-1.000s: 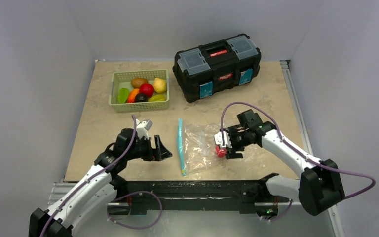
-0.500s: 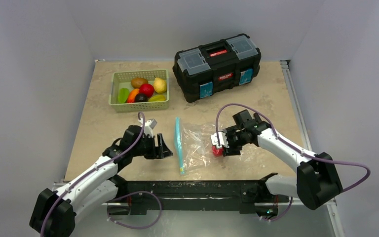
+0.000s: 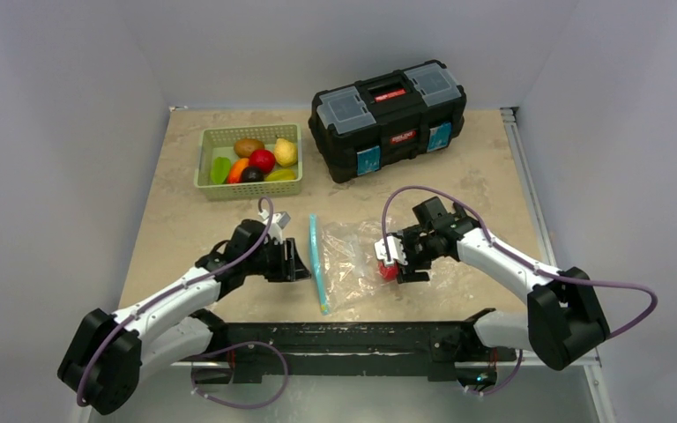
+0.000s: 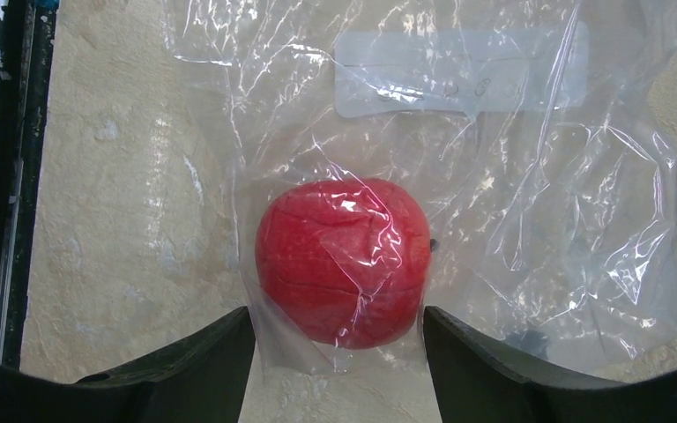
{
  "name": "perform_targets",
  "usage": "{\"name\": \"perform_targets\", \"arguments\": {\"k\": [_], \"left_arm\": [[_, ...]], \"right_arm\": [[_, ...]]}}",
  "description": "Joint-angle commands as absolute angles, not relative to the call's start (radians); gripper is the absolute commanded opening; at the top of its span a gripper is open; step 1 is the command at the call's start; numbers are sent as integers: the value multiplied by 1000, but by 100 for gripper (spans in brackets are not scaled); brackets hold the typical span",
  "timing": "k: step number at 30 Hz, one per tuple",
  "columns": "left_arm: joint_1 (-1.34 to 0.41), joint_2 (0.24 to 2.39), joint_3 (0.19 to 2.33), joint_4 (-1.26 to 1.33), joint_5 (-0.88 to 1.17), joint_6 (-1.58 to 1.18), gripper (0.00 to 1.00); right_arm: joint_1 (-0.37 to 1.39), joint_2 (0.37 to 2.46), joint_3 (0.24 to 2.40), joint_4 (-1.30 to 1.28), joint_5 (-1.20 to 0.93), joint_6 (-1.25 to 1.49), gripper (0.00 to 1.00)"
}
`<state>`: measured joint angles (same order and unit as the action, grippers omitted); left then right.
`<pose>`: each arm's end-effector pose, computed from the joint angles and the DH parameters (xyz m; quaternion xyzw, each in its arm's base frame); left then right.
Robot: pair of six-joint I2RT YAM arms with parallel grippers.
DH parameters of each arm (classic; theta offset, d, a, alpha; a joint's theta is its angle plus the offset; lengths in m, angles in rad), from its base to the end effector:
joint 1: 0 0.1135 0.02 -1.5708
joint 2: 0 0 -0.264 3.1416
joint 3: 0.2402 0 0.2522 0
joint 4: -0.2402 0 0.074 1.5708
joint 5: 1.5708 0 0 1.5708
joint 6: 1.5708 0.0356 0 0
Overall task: Open the zip-top bag and remove the fake food
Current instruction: Adjust the fake fruit in the zipper food storage bag.
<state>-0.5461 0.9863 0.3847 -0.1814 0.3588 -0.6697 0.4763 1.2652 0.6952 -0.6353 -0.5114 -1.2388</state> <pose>0.1527 -0.1074 0.1688 0.0122 0.9111 -0.3509 0.2159 0.1846 0.1148 0.1855 -0.7495 0.5877 0.1654 0.2557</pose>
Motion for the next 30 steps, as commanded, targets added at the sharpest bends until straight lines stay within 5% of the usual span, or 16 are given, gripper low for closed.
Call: {"name": "perform_targets", "arguments": {"k": [1,11,23,30], "left_arm": [[-561,1010,432,-116,361,-664,44],[-593,1116,455,-66,359,-667,34],[-651,1197,502,-38,357,-673,34],[-674,1227,510,-21,353,-683,34]], "right_arm": [[480,1261,688,-631,-517,-1233,66],[501,1282,690,-604,-488,-1197,48],[531,1293,692,-545,-467,-1130,2],[546,1285,690,-505,-462,-1097,0]]}}
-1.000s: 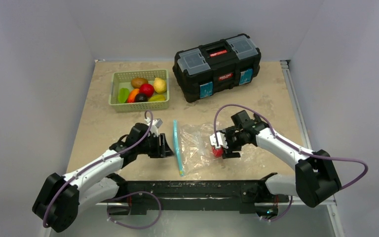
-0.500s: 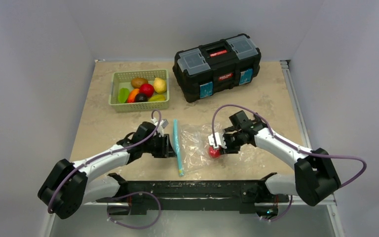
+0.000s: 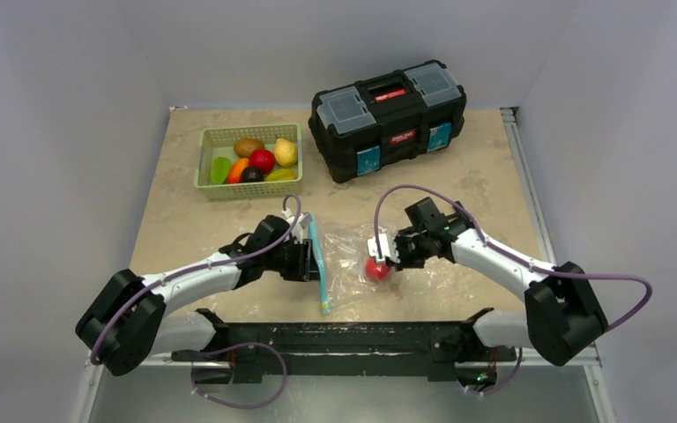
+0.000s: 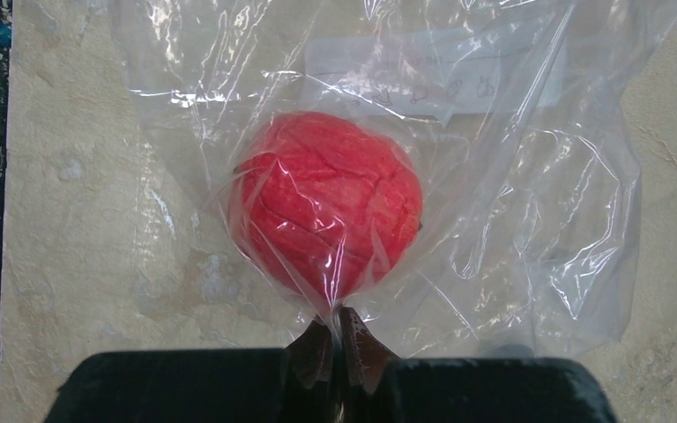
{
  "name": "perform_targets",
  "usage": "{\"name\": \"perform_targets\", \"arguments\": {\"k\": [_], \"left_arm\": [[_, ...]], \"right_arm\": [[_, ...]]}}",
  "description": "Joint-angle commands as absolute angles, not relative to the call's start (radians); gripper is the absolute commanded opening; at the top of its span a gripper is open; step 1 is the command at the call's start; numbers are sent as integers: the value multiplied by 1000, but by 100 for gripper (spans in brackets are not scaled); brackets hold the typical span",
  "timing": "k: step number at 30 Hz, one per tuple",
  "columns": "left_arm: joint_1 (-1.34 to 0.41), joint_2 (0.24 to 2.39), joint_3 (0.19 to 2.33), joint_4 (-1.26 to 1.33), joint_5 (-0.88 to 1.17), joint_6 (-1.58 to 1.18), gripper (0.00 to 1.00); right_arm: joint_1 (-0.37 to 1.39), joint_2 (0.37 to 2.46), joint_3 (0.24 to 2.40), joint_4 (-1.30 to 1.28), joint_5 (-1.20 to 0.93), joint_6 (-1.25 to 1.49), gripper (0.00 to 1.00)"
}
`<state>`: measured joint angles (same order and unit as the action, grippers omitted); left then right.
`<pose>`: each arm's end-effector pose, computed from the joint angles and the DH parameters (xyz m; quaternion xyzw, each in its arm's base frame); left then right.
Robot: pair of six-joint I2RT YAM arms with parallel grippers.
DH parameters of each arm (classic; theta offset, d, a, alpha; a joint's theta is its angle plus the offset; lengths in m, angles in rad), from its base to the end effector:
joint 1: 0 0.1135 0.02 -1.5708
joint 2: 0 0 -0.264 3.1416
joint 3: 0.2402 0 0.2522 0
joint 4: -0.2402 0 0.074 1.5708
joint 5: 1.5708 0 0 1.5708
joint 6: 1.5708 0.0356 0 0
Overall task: Open the zip-top bag and remove the fake food
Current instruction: Adjust the fake fruit in the zipper food storage bag.
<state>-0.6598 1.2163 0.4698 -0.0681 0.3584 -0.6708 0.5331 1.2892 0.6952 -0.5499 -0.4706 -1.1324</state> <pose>0.1682 -0.1463 0.1607 0.0608 0.9148 -0.3546 0.1835 0.1873 0.1293 0.1835 -0.7363 0.6029 0.1569 0.2641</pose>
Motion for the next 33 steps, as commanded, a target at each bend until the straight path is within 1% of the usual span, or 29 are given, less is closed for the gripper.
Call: {"name": "perform_targets", "arguments": {"k": [1,8,13,15,16,24,29,31,33], "left_arm": [[-677,1227,509,-21,351,-684,34],[-692,1236,502,-16,350,-694,34],[-704,1253,508,17,354,-696,34],[-709,1259,507,23,354,-698,34],[-711,1260,506,24,354,-699,33],[-721,1273,508,29,354,-702,33],[-723,1287,508,39,357,-703,33],[-725,1298,512,43,358,-704,33],[-726,1306,513,47,360,-704,33]], "right_arm": [[547,1285,692,-502,-462,-1093,0],[571,1299,697,-494,-480,-1082,0],[613,1328,696,-437,-421,-1043,1],[615,1334,705,-421,-423,-1028,6],[615,1336,713,-418,-429,-1022,7],[619,1385,784,-427,-480,-1010,11],[636,1420,795,-391,-465,-972,14],[639,1431,799,-374,-449,-953,18],[640,1435,802,-360,-445,-937,24]]}}
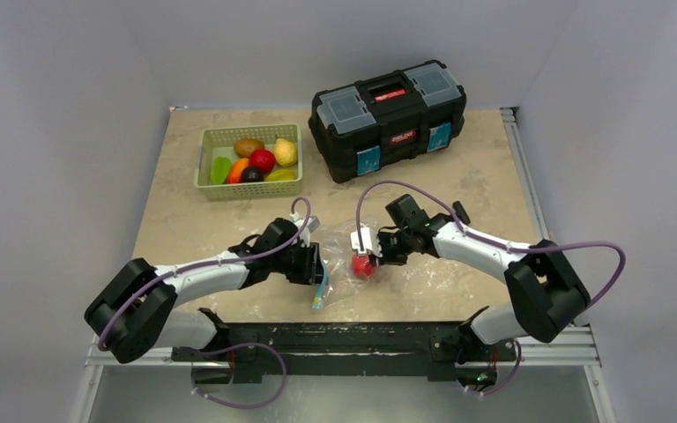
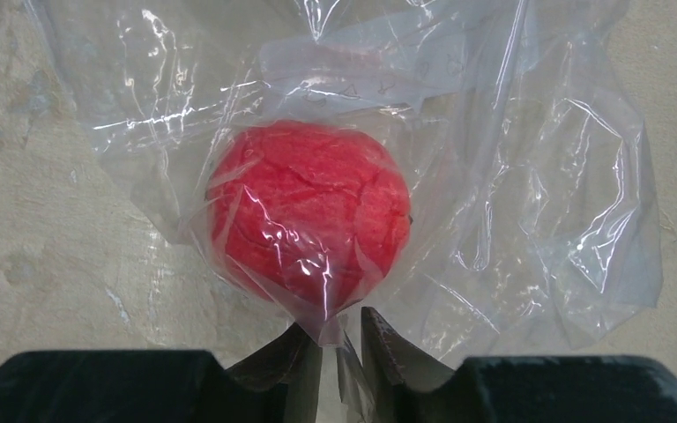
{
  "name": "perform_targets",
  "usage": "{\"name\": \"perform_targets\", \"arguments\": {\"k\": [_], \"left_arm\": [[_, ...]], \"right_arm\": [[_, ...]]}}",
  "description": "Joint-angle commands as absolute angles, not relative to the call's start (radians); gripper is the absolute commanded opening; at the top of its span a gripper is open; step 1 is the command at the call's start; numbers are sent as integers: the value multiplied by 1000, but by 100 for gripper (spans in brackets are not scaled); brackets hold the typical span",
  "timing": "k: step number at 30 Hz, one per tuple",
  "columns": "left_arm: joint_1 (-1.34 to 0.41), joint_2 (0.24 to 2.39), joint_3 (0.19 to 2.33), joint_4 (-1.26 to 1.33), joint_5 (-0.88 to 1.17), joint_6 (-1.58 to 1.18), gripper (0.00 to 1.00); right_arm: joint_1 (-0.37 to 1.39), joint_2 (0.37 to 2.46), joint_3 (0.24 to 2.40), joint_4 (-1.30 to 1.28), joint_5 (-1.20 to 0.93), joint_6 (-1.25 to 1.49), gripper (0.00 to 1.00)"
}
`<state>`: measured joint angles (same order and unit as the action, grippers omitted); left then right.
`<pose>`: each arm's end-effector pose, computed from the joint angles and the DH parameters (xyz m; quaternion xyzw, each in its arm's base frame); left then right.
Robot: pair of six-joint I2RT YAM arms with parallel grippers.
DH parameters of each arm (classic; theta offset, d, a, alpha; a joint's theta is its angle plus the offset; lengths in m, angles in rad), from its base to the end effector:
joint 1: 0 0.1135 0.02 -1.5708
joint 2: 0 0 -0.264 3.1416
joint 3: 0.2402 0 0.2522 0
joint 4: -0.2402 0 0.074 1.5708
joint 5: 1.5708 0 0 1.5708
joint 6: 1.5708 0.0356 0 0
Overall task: Open the zip-top bag and remove the fake food
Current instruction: Adjust the fake fruit in the zipper food storage bag.
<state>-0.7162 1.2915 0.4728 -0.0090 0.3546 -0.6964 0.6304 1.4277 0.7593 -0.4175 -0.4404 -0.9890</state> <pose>0.1662 -0.1610 0.1503 0.0731 0.9165 -0.3570 0.1652 0.2021 0.1663 0.1761 -0.7221 0.6154 0.1669 0.2683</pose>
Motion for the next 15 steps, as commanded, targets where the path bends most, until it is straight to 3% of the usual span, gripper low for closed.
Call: {"name": "perform_targets", "arguments": {"k": [1,11,15], "left_arm": [[-727,1310,516,50,361,-705,33],[-731,1308,516,46,349,-704,32],[-730,1306,515,39,343,-703,31]], "right_arm": [[640,1436,803,-357,-446,-933,26],[638,1406,789,-379,-525,-956,42],[622,1384,785,-391,-530,-966,43]]}}
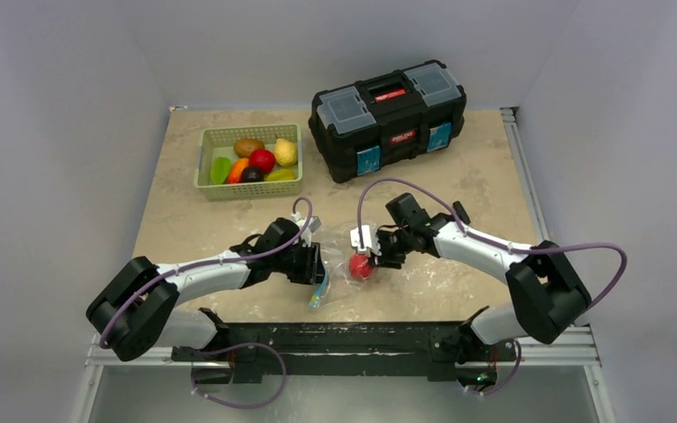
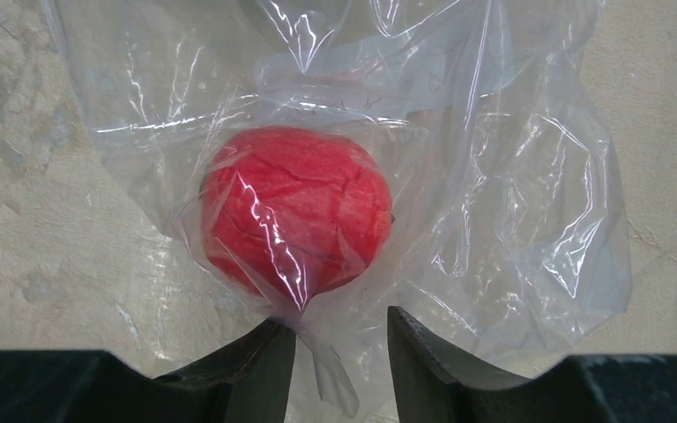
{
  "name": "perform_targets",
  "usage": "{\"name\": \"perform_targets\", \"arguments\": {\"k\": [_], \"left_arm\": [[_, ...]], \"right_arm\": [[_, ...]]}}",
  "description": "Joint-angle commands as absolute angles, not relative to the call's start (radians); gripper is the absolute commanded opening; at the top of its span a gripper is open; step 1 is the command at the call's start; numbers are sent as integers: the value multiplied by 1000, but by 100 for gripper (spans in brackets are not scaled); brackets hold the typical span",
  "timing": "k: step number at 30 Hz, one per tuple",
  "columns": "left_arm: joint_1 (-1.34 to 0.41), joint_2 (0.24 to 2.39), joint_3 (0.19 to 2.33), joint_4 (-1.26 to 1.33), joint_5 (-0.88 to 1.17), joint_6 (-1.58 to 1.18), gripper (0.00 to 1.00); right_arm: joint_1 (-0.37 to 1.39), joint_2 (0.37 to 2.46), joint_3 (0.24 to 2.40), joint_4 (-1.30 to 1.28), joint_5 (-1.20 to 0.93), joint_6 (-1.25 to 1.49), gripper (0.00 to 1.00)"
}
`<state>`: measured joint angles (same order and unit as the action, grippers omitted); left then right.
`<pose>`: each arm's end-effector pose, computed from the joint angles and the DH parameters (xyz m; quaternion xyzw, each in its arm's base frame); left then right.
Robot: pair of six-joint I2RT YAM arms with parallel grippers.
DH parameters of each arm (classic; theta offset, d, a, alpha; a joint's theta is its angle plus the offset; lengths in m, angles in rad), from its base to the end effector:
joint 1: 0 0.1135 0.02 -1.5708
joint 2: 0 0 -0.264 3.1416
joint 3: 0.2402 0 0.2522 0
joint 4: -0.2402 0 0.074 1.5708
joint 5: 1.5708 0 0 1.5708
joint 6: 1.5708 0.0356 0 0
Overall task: Open the zip-top bag and remove the fake food
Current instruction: Adjust the fake fruit in the zipper food storage bag.
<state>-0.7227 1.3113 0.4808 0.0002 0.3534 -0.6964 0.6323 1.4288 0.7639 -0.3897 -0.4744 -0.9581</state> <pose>0.1675 -0.1642 0.1490 0.0757 0.9168 -0.3564 0.1635 0.2038 0.1695 0.1790 -0.7130 0.6152 0.1840 0.2817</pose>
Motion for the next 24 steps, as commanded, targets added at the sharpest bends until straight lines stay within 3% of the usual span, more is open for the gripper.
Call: {"name": "perform_targets", "arguments": {"k": [1,8,10,16,24], "left_arm": [[-730,1305,517,38,342,-703,31],[-730,1303,524,32,344,-702,29],[-730,1303,526,31,344,-702,25],[-731,1295,532,21,353,-697,24],[-730,1290,540,17,359,-692,23]], "right_arm": [[617,1379,783,-395,-533,-972,44],[622,1390,796,-460,-555,-1027,47],[624,1388,804,-468,-550,-1035,49],[624,1341,829,-573,-584,-1113,68],[629,1368,871,-581,-524,-1089,65]]}}
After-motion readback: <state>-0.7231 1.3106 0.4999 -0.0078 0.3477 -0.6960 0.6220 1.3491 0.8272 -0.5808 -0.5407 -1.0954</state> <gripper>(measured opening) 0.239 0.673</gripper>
